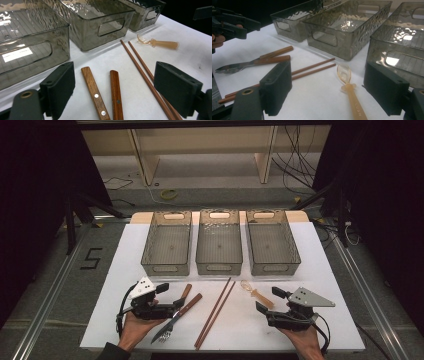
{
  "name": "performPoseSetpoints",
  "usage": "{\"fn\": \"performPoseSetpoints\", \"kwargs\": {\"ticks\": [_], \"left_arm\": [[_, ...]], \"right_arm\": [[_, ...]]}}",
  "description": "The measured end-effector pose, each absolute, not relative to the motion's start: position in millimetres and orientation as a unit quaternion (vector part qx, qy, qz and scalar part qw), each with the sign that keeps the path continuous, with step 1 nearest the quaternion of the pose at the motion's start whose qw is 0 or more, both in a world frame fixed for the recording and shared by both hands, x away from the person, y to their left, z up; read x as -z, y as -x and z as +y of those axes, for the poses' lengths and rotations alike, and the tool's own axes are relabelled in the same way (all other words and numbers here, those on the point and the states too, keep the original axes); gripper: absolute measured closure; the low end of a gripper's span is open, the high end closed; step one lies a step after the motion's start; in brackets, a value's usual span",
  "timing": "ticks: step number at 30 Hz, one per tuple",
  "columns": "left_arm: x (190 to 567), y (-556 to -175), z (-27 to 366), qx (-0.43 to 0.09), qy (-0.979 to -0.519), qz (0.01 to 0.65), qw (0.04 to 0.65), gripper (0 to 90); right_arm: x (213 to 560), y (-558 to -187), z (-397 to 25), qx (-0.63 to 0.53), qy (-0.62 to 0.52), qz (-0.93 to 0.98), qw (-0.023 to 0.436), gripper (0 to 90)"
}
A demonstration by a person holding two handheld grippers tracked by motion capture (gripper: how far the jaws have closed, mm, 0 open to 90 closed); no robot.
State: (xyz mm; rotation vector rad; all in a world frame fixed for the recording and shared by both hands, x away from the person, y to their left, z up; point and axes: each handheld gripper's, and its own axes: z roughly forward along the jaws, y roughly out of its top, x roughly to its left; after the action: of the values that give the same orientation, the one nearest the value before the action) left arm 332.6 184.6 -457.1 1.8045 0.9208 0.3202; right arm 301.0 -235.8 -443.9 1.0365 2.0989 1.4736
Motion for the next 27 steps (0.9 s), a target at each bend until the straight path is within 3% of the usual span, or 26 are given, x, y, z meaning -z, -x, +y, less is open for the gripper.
{"fn": "performPoseSetpoints", "kwargs": {"ticks": [27], "left_arm": [[441.5,-345.0,149.8,-0.086,-0.797,0.421,0.425,22.6]], "right_arm": [[442.3,-303.4,-238.6,-0.519,-0.376,0.745,0.185,23.4]]}}
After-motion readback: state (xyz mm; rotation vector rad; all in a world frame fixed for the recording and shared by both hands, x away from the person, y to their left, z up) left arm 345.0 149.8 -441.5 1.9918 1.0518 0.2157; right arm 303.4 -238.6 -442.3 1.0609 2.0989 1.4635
